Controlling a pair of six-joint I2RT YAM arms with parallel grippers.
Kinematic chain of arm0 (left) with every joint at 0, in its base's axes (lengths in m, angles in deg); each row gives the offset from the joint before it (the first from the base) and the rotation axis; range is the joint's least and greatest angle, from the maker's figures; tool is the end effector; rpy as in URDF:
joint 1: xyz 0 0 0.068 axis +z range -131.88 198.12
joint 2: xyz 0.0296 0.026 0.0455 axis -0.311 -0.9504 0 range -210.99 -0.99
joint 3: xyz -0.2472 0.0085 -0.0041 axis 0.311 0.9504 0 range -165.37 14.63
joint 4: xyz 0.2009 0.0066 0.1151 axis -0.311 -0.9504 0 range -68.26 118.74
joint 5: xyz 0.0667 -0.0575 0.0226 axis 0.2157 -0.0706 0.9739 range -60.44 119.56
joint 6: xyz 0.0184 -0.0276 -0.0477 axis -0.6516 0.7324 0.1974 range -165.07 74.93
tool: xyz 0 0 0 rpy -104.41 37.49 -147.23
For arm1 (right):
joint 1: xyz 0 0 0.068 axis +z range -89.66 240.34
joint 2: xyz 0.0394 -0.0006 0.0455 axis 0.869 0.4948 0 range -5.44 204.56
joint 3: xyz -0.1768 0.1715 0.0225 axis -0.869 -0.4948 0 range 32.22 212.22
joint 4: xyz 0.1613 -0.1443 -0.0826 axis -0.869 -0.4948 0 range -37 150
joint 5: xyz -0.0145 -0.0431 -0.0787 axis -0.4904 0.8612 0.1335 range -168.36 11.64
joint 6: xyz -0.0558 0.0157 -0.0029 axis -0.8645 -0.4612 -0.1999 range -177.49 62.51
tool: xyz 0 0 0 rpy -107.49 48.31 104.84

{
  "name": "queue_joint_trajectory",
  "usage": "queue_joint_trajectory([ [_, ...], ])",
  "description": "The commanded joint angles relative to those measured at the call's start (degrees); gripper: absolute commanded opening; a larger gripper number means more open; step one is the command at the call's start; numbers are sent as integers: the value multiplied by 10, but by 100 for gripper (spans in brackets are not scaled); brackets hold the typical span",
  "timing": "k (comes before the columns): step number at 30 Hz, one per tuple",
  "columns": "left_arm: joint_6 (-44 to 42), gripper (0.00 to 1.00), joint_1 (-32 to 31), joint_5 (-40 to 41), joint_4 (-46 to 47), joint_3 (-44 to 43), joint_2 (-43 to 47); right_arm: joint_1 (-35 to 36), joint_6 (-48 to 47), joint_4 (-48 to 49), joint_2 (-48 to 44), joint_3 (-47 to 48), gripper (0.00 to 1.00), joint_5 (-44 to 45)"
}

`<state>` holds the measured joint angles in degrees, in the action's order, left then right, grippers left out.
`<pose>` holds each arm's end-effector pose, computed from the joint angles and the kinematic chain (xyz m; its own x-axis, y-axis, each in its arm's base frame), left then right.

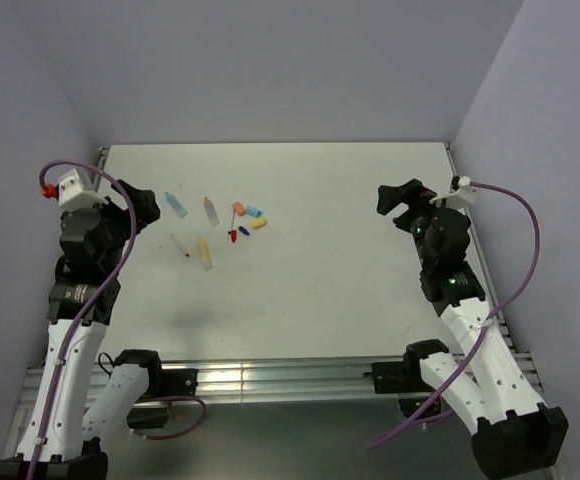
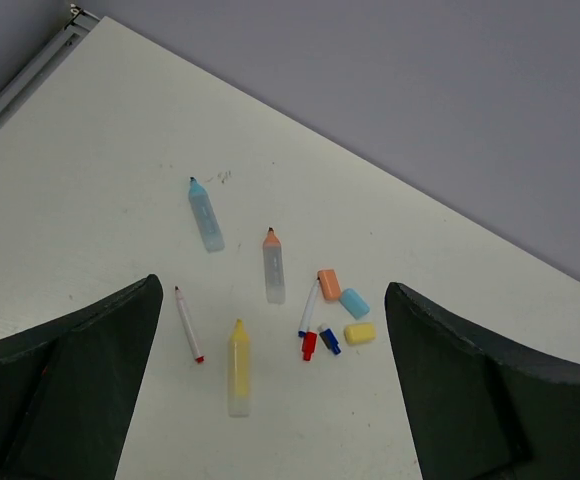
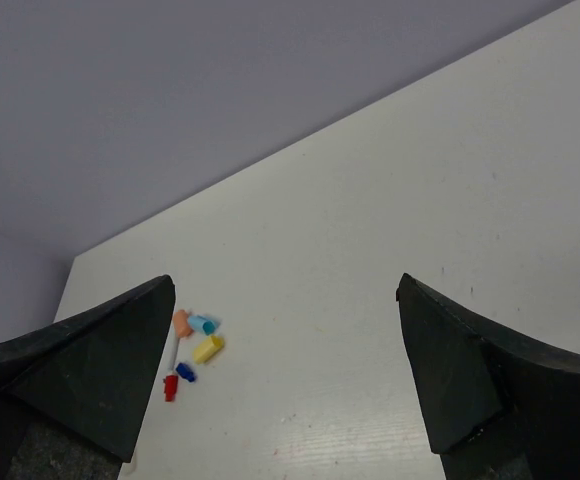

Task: Insert the pens into the pen caps

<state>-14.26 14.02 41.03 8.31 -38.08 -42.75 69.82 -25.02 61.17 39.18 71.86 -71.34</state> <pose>0.1539 -0.0027 0.3521 -0.0769 -0.4976 -0.8640 -0.1919 0.8577 -0.4770 0.1815 0.0251 0.3140 -0.0786 0.5270 -0.8462 -0.0010 0.8488 0.5287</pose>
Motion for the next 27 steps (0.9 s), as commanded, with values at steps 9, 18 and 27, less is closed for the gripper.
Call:
queue_joint_trajectory([
  [9,-9,99,3,1,19,-2,2,-2,-17,14,-16,-11,100,-5],
  [18,-9,95,2,-3,31,4,-13,-2,-35,4,-18,-4,100,-4],
  [27,57,82,2,21,-23,-63,-182,-3,-45,-30,3,26,99,-15],
])
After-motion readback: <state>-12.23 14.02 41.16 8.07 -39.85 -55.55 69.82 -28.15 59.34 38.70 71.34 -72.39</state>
